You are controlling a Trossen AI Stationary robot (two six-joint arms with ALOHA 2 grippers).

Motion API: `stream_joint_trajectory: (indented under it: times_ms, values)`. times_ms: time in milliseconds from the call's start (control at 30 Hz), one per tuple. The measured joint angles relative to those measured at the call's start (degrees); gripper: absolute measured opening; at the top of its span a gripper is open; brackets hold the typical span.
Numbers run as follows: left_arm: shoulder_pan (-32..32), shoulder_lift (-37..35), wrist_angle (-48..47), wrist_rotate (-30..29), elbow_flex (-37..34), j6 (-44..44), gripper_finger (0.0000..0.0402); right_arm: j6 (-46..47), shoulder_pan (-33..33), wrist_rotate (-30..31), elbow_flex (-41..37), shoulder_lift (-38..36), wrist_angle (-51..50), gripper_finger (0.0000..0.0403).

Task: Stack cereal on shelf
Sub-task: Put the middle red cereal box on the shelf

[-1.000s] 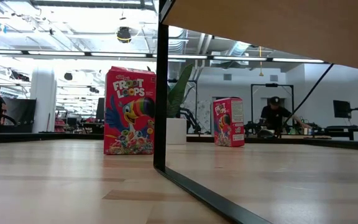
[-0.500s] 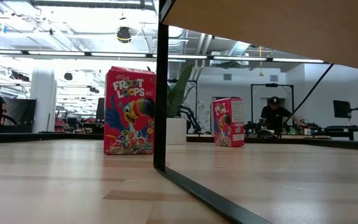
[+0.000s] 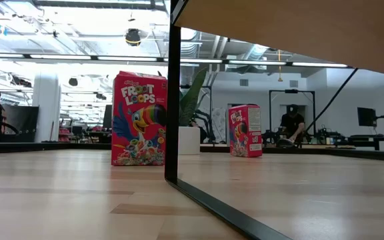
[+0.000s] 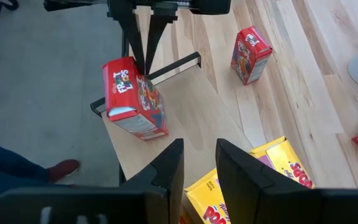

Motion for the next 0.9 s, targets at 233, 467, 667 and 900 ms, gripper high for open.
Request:
stream_joint_trajectory:
  times_ms: [233,467,667,900]
  values:
    - [0.02,0.0,0.08,0.81,0.2,-0.34,0.0,-0.02,0.17,0.0,0.0,0.0,1.12,0.0118]
    - [0.02,0.0,1.15,1.83,0.44,-1.65,0.0,-0.2,0.17,0.0,0.0,0.0,1.07,0.0118]
    - [0.37,-0.22,-5.28,0.78,0.46,-1.98,0.0,-0.44,0.19,0.0,0.0,0.0,1.03,0.0118]
    - [-0.7,-0.68,-10.16,-1.77,0.46,-2.83,0.0,-0.48,0.22,0.0,0.0,0.0,0.98,0.0118]
